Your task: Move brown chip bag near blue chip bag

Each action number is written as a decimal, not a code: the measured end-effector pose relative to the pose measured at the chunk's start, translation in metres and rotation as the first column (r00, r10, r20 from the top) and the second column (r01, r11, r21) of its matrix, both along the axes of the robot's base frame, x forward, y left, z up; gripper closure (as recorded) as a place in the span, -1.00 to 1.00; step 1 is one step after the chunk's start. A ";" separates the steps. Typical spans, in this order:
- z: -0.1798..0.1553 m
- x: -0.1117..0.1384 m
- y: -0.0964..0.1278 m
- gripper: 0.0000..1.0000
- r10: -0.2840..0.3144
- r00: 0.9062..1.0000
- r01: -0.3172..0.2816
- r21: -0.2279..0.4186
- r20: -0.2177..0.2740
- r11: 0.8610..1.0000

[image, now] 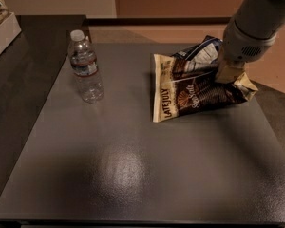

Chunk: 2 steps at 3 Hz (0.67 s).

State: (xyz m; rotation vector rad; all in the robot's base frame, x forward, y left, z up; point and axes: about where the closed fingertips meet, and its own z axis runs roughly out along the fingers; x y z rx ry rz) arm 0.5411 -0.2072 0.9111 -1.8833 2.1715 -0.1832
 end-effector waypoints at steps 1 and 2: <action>-0.003 0.029 -0.005 0.20 -0.002 0.999 0.003 -0.024 0.032 1.000; -0.007 0.048 -0.010 -0.27 -0.014 0.999 0.016 -0.052 0.049 0.998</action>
Offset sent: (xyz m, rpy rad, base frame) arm 0.0696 -0.0177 -0.0100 -0.0879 -0.0679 -0.0326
